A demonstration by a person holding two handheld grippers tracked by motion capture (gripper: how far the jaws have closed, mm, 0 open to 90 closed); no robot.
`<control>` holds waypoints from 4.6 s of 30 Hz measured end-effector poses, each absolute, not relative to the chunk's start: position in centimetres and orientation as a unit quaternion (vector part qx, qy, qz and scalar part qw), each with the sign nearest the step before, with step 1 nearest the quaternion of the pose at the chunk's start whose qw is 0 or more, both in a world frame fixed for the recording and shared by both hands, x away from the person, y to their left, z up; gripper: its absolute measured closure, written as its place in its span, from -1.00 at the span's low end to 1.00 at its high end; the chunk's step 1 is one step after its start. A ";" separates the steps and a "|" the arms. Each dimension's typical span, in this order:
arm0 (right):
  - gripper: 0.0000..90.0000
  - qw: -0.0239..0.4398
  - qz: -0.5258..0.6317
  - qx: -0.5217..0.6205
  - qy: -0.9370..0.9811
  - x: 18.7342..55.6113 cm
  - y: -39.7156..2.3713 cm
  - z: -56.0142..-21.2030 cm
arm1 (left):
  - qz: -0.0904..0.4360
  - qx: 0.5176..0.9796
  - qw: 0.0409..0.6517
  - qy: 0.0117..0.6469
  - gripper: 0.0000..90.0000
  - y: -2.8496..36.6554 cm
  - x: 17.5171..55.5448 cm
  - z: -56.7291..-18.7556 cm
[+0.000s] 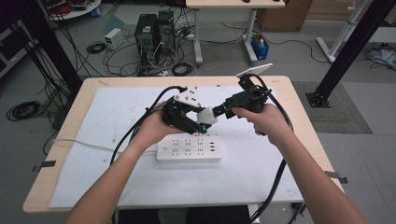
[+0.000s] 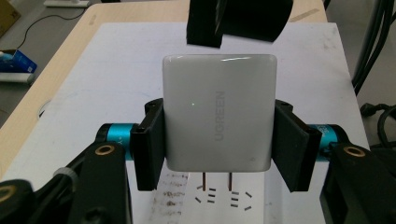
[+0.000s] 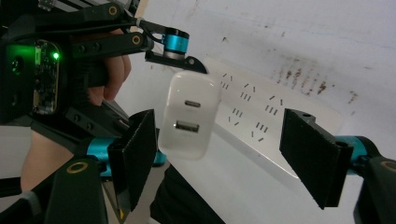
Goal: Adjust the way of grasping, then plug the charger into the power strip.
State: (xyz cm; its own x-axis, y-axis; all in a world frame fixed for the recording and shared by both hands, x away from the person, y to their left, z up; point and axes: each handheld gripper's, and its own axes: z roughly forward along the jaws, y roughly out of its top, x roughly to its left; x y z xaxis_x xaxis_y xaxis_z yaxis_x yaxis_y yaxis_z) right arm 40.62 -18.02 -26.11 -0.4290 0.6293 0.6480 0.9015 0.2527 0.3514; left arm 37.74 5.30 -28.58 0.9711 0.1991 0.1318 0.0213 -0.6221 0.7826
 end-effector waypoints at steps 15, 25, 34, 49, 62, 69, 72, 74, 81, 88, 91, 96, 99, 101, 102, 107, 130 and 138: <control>0.33 0.242 -0.361 -0.490 -0.756 41.3 -16.6 -27.4 | 0.129 0.894 0.427 0.049 -0.06 4.5 37.5 -28.6; 0.39 0.185 -0.348 -0.486 -0.781 41.5 -18.3 -26.4 | 0.151 0.912 0.365 0.107 -0.47 7.0 37.6 -27.9; 0.38 0.041 -0.243 -0.443 -0.862 40.5 -19.6 -23.6 | 0.140 0.944 0.219 0.204 -0.57 12.7 37.9 -27.9; 0.38 -0.015 -0.141 -0.405 -0.903 39.9 -20.7 -23.2 | 0.100 0.941 0.117 0.302 -0.57 18.4 38.7 -29.1; 0.38 -0.011 -0.127 -0.387 -0.913 40.1 -20.1 -23.4 | 0.100 0.941 0.124 0.299 -0.57 18.6 38.6 -29.1; 0.38 -0.014 -0.120 -0.366 -0.923 40.5 -19.1 -23.7 | 0.097 0.943 0.127 0.291 -0.57 18.8 38.4 -28.9; 0.38 -0.016 -0.114 -0.348 -0.930 40.7 -18.3 -24.1 | 0.097 0.945 0.126 0.287 -0.57 18.7 38.4 -28.9; 0.38 -0.019 -0.113 -0.327 -0.938 40.7 -17.6 -24.3 | 0.096 0.945 0.126 0.285 -0.57 18.7 38.3 -29.0; 0.38 -0.028 -0.110 -0.246 -0.962 40.8 -14.6 -25.5 | 0.094 0.945 0.127 0.286 -0.57 18.7 38.1 -29.3; 0.38 -0.012 -0.092 -0.166 -0.982 40.8 -10.1 -28.6 | 0.096 0.947 0.130 0.277 -0.57 18.6 37.6 -29.1; 0.38 -0.010 -0.086 -0.141 -0.986 40.8 -8.7 -29.9 | 0.095 0.949 0.129 0.271 -0.57 18.5 37.4 -29.1; 0.38 -0.011 -0.076 -0.108 -0.991 41.1 -7.0 -32.0 | 0.092 0.951 0.128 0.264 -0.57 18.4 37.1 -29.3; 0.38 -0.010 -0.068 -0.096 -0.993 41.2 -6.2 -32.9 | 0.090 0.953 0.129 0.261 -0.57 18.4 37.0 -29.4; 0.38 -0.010 -0.064 -0.089 -0.994 41.3 -5.8 -33.4 | 0.091 0.952 0.130 0.260 -0.57 18.4 36.9 -29.4; 0.38 -0.010 -0.063 -0.080 -0.995 41.4 -5.6 -33.7 | 0.091 0.953 0.130 0.259 -0.57 18.5 36.9 -29.4; 0.39 -0.012 -0.064 -0.059 -0.996 41.4 -5.0 -34.0 | 0.089 0.953 0.128 0.261 -0.57 18.7 36.8 -29.7; 0.41 -0.015 -0.029 0.031 -0.999 41.7 -4.4 -35.5 | 0.078 0.957 0.134 0.244 -0.57 18.0 36.1 -30.5; 0.41 -0.026 -0.054 0.024 -0.998 41.3 -4.7 -36.1 | 0.075 0.957 0.134 0.244 -0.57 17.9 35.9 -30.8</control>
